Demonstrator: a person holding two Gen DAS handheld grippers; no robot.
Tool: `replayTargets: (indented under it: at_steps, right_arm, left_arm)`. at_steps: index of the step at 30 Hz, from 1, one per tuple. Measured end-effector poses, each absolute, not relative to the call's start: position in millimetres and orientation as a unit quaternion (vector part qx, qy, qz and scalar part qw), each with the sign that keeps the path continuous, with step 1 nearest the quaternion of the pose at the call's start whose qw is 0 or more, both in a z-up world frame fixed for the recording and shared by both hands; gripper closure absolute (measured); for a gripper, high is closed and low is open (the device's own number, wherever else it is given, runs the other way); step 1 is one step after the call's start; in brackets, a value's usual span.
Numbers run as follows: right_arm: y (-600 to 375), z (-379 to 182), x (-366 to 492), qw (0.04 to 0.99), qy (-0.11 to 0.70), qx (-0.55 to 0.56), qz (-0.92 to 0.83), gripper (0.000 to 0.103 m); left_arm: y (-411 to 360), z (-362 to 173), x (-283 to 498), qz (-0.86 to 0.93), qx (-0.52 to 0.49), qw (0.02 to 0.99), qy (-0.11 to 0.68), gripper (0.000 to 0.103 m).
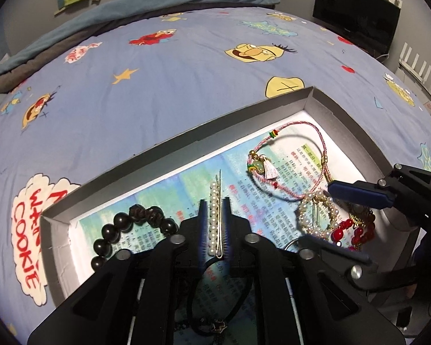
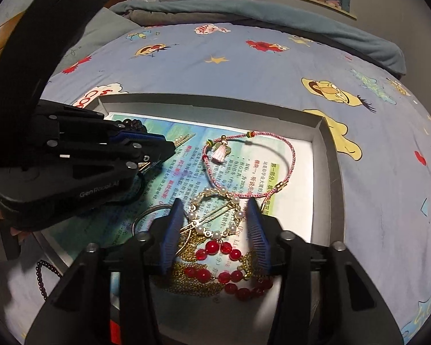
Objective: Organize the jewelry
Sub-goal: 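Carry the pearl pin and pearl clip into the tray and open both tools, then lift both tools out of the tray back toward the loose jewelry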
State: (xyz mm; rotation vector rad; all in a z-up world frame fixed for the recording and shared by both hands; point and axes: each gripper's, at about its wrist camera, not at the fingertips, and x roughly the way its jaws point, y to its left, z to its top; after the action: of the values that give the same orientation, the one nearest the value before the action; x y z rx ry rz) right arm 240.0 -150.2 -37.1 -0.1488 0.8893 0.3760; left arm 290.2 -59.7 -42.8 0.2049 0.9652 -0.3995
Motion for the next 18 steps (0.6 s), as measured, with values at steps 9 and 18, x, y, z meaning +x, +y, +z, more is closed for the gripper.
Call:
replayTargets:
  at_steps: [9,18]
  right_arm:
    - [-154,-17,212,0.893,0.400,-0.096,0.180,0.028]
    - [-167,21,169,0.904,0.374,-0.100,0.178,0.006]
  left_arm:
    - [-40,-10,272,-0.172,0.069,0.884,0.429,0.058]
    - [-17,31,230,-0.139,0.063,0.906,0.394,0.021]
